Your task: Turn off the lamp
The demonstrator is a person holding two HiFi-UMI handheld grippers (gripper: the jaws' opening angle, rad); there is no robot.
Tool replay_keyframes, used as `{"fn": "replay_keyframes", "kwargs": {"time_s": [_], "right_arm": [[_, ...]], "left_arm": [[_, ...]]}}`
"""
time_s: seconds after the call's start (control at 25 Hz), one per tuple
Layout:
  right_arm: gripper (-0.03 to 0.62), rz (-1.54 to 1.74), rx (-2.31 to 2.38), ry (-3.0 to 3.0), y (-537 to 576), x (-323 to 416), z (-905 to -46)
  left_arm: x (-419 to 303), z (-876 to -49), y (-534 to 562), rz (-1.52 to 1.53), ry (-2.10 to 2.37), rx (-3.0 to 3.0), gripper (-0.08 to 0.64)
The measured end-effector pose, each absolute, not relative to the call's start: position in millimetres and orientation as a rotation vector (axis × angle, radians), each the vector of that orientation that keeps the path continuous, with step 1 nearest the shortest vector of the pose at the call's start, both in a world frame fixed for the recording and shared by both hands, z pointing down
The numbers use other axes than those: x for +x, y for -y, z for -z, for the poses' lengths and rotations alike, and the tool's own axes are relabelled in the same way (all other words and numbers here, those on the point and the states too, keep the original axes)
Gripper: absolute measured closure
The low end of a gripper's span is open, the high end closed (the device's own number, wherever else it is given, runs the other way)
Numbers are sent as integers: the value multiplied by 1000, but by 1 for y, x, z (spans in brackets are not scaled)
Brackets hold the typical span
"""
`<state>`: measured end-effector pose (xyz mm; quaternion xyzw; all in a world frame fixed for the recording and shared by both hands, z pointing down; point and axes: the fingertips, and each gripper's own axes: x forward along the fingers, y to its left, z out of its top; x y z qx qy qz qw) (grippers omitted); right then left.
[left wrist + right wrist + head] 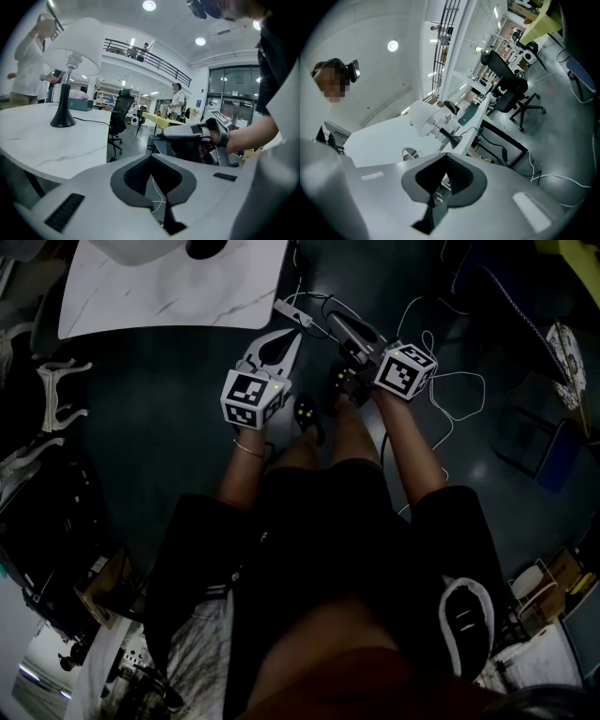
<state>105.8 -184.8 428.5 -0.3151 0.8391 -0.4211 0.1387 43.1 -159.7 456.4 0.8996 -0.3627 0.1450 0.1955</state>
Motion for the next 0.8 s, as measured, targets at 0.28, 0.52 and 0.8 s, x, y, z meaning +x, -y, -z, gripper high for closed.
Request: {"fn": "replay_keyframes", "kwargs": {"time_s": [0.28, 0.52, 0.8], "right_arm": [[592, 1152, -948, -2412, 186, 107, -394], [592, 1096, -967, -2405, 188, 103, -362], [592, 1026, -971, -2443, 189, 98, -332]], "left_arm": [[46, -417, 171, -332, 1012, 2558, 554], [38, -395, 176, -312, 1007, 2569, 554], [35, -368, 180, -267, 1010, 2584, 554]]}}
